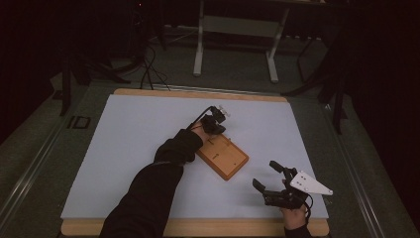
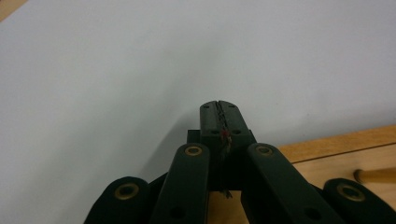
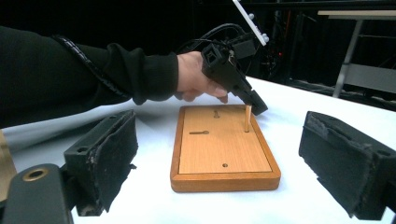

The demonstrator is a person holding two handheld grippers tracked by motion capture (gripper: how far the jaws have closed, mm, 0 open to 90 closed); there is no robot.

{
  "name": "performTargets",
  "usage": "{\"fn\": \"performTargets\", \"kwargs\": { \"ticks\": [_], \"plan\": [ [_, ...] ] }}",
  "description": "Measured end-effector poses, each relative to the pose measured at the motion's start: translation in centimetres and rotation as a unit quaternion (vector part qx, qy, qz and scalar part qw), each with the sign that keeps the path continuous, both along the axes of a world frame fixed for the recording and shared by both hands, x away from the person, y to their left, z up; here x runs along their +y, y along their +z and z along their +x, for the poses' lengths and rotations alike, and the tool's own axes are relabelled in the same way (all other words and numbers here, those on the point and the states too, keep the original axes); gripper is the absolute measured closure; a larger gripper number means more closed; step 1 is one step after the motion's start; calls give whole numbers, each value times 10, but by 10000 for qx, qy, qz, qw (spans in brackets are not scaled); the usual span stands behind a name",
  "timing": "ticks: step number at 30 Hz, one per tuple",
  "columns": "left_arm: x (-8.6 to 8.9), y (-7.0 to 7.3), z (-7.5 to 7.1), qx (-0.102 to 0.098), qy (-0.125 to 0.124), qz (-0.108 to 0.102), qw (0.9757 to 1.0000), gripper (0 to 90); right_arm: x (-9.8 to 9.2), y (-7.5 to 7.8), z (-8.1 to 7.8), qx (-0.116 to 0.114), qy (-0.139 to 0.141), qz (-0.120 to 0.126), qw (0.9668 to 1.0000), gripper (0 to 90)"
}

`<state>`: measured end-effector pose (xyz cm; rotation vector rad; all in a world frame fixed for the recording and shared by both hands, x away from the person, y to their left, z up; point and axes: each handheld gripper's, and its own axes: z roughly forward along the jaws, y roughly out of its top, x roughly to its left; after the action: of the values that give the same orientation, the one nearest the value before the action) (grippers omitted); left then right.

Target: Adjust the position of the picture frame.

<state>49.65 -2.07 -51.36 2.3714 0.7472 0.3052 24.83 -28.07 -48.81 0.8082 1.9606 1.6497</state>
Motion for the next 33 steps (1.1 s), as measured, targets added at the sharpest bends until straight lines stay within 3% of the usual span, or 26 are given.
{"fn": "performTargets", "kwargs": {
  "ticks": [13, 17, 22, 27, 33],
  "plan": [
    [16, 1, -15, 34, -75, 26, 10000, 900, 1, 0, 0, -6, -9, -13, 10000, 110],
    [20, -1, -15, 15, -12, -99, 9999, 900, 2, -1, 0, 10, 12, -10, 10000, 110],
    [23, -2, -13, -35, 45, -41, 10000, 900, 3, -1, 0, 8, 6, -19, 10000, 110],
    [26, -1, -12, 47, 31, -99, 9999, 900, 2, -1, 1, 38, 14, -18, 10000, 110],
    [28, 0, -19, 12, -66, 4, 10000, 900, 3, -1, 1, 36, 5, -33, 10000, 110]
  ]
}}
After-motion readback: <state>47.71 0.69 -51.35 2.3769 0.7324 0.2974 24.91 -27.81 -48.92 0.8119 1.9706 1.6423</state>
